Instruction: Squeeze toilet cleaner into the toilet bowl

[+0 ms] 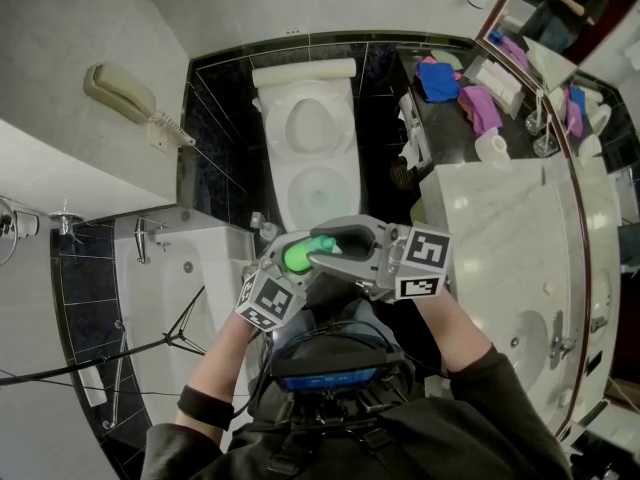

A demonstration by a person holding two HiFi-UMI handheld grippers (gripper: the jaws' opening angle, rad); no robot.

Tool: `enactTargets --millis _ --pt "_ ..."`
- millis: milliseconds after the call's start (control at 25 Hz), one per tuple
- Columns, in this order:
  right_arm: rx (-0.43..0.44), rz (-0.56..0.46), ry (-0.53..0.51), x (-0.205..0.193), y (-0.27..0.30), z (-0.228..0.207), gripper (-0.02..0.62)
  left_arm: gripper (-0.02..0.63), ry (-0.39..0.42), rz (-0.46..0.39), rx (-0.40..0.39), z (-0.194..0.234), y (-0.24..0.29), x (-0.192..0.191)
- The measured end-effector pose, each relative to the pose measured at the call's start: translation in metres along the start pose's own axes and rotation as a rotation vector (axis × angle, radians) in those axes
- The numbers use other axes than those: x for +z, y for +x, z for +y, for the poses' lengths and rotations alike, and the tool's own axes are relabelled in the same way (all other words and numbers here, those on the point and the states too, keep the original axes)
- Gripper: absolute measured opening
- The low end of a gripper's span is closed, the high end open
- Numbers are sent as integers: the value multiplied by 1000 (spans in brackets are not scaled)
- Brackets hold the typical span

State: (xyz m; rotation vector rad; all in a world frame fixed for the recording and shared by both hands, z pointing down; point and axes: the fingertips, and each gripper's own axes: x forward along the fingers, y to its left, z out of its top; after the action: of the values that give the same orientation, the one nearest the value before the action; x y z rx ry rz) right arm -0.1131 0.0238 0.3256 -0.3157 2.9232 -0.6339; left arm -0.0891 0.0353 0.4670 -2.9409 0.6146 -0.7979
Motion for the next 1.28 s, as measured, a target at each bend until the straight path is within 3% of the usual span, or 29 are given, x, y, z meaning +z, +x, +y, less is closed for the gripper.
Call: enactTargets --millis 240,400,560,720,840,920,1080,1280 --pt "-107 49 181 -16 -2 -16 160 186 70 14 322 29 6 -9" --pt "-181 78 304 -26 -1 -22 158 186 127 35 474 42 2 -18" --pt "-250 94 373 -32 0 -28 160 186 143 61 503 44 4 -31" --pt "-275 82 341 -30 3 -31 170 186 90 53 476 45 4 -30" --pt "-215 18 222 -17 5 -25 239 186 -1 7 348 37 5 -21" --pt "-145 -41 126 -4 5 -16 262 187 -50 -30 172 21 5 -13" --pt "-4 -86 -73 13 3 5 262 187 -66 -115 -205 -13 -10 27" --pt "148 -110 -195 37 -2 35 262 187 -112 -155 -519 -38 -34 52"
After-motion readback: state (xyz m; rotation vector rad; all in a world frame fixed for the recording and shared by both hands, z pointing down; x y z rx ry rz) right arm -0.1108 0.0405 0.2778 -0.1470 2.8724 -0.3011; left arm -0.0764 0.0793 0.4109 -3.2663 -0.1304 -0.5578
